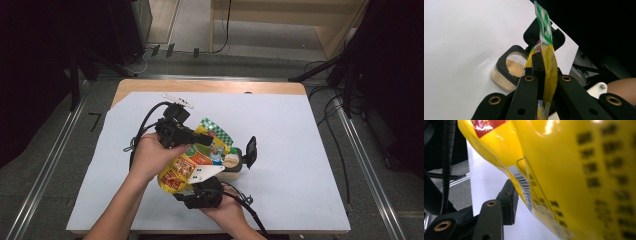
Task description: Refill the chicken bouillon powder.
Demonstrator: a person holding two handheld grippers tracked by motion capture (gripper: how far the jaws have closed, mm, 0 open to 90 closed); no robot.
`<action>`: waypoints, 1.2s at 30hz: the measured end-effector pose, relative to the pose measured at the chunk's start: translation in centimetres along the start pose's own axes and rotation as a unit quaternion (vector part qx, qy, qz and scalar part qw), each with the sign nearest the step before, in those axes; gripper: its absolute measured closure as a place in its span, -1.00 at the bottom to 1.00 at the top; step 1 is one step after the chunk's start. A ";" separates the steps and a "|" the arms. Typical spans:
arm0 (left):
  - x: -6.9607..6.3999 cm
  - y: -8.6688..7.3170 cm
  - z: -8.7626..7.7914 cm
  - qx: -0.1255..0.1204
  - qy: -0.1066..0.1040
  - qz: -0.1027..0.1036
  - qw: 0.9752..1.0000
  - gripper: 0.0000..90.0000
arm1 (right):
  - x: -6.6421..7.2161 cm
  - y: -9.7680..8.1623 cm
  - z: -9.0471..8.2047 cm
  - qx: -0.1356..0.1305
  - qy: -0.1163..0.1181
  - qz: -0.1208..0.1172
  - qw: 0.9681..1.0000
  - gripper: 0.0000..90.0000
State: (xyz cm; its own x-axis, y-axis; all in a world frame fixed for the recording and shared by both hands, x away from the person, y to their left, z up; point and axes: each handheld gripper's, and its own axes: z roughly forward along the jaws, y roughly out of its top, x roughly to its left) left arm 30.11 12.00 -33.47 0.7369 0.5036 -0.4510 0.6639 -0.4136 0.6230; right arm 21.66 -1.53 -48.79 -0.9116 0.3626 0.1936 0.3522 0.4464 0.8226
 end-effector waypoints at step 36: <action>6.6 -2.0 -7.1 -0.129 0.065 -0.063 0.988 1.00 | -1.5 0.7 -2.7 -0.007 0.005 0.048 0.999 0.17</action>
State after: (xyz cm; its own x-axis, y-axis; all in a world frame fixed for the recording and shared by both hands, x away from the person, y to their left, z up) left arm 32.77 21.56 -33.19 0.6173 0.6391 -0.4587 0.6818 -0.1437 0.7173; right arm 22.67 -3.96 -47.02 -0.8761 0.3950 0.2764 0.4345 0.3986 0.8077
